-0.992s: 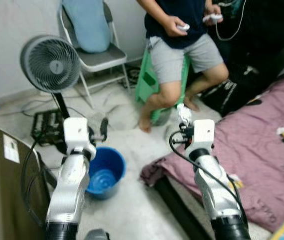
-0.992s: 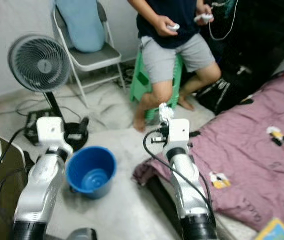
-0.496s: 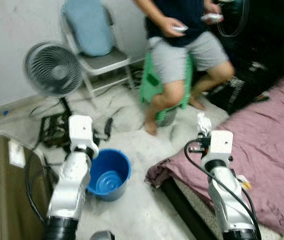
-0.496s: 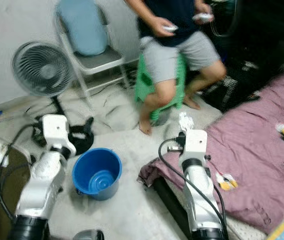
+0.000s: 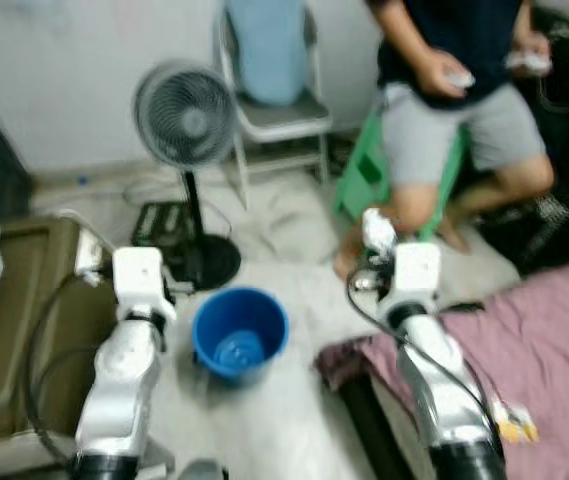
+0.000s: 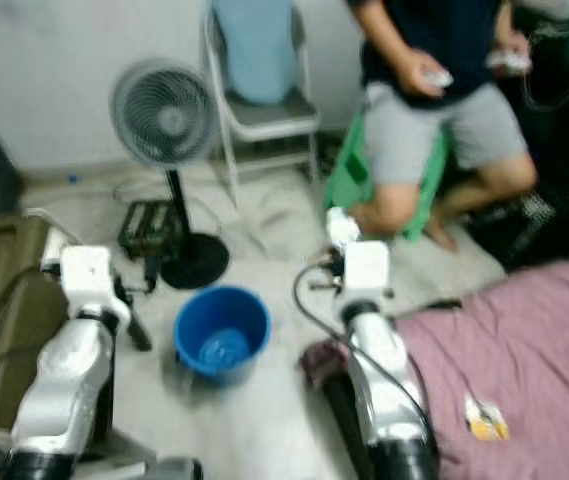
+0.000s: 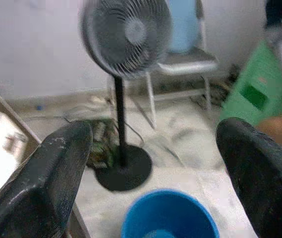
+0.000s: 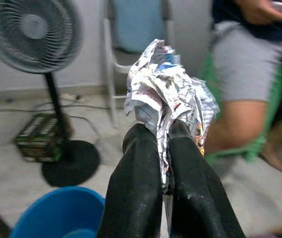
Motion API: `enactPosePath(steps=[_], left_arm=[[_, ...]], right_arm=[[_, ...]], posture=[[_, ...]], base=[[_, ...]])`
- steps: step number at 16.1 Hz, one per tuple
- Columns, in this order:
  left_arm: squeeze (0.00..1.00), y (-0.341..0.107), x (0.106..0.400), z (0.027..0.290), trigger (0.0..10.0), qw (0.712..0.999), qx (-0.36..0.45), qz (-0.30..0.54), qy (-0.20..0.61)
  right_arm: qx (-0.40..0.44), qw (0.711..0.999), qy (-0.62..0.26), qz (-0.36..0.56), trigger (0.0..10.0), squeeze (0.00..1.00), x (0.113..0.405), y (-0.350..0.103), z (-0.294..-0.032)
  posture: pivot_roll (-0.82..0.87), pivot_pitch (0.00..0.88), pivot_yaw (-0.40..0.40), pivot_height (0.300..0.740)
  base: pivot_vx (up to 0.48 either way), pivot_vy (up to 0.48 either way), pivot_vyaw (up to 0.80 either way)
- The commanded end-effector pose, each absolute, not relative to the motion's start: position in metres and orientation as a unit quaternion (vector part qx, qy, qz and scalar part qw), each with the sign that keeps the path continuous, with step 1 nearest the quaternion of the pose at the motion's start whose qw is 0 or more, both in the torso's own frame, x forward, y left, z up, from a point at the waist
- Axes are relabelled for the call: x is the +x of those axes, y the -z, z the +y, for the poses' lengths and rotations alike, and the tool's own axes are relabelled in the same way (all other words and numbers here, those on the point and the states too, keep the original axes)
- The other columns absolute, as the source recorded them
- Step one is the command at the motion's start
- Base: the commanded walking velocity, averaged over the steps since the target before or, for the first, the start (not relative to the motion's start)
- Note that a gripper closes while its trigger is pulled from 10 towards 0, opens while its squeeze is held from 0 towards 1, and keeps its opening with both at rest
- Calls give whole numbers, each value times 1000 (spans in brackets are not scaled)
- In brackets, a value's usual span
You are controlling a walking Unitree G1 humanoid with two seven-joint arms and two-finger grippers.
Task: Clean up the room
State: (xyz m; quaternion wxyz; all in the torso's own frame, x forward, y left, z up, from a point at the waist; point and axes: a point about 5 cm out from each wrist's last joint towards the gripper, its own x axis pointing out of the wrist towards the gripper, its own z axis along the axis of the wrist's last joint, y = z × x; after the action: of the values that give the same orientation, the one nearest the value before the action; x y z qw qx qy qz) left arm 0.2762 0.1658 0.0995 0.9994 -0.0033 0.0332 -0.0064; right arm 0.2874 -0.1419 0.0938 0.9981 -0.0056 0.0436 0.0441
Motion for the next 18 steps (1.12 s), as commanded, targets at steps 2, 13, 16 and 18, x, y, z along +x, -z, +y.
enactPosePath(steps=[2, 13, 16, 18], left_arm=[[0, -102, 273, 161, 10000, 1000, -6, 26, 15], [0, -107, 273, 150, 10000, 999, -20, 21, 40], [0, -107, 272, 147, 10000, 999, -22, 23, 42], [0, -107, 272, 149, 10000, 999, -24, 21, 41]], right_arm=[[-6, 998, -41, 51, 10000, 0, 290, -92, -148], [-15, 998, -45, 50, 10000, 0, 290, -93, -147], [-15, 998, -46, 51, 10000, 0, 290, -93, -147], [-13, 997, -43, 55, 10000, 0, 291, -92, -147]], posture=[[-8, 40, -97, 740], [-20, 59, -90, 740], [-21, 57, -93, 740], [-20, 59, -95, 740]], base=[[0, 0, 400], [0, 0, 340], [0, 0, 602], [0, 0, 0]])
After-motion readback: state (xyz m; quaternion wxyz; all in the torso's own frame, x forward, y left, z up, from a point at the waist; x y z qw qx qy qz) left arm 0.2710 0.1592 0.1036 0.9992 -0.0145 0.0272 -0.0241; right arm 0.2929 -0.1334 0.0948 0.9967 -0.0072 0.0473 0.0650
